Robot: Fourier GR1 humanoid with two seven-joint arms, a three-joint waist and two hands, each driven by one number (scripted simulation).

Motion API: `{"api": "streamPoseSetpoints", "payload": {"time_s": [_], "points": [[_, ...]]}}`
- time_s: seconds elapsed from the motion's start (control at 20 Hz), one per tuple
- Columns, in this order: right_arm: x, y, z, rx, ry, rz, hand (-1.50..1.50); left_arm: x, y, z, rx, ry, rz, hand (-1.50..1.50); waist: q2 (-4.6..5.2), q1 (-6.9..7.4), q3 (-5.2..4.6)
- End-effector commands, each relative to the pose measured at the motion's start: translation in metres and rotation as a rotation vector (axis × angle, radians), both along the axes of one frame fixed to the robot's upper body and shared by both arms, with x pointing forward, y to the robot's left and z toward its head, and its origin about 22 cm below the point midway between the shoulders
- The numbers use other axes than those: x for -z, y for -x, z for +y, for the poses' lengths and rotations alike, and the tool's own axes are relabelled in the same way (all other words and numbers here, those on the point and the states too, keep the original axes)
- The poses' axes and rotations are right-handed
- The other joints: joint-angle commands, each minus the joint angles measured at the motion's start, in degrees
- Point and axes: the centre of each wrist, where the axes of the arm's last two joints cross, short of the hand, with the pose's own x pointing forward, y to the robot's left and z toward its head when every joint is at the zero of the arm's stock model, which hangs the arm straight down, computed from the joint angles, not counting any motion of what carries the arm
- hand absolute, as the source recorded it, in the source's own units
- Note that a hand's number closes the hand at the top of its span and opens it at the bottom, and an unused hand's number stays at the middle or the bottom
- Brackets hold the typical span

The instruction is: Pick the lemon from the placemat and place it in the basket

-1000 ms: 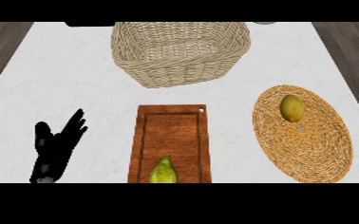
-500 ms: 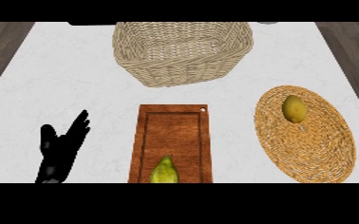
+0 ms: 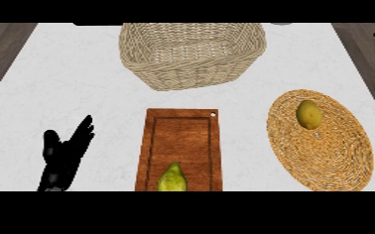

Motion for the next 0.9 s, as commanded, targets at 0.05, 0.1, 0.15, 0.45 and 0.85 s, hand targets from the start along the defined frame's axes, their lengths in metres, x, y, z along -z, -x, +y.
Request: {"api": "streamPoseSetpoints", "payload": {"time_s": [0.05,0.1,0.15,0.45,0.85], "points": [[0.045,-0.003,0.016,0.004,-0.049,-0.025,-1.5,0.005,0.001,0.006,-0.019,0.003,0.079,0.0,0.46,0.59,-0.37],[0.045,-0.002,0.006,0.012,-0.023,-0.008,-1.5,0.025,0.025,0.013,0.0,-0.003,0.108,0.0,0.47,0.63,-0.38],[0.061,-0.005,0.011,0.015,-0.046,-0.035,-1.5,0.016,0.006,0.013,0.006,-0.003,0.088,0.0,0.53,0.53,-0.37],[0.068,-0.02,0.008,0.03,0.039,0.012,-1.5,0.014,0.012,0.004,-0.016,-0.002,0.092,0.0,0.47,0.91,-0.39],[0.136,-0.015,0.005,0.025,0.007,0.049,-1.5,0.015,0.013,-0.002,0.006,0.01,0.081,0.0,0.42,0.61,-0.37]]}}
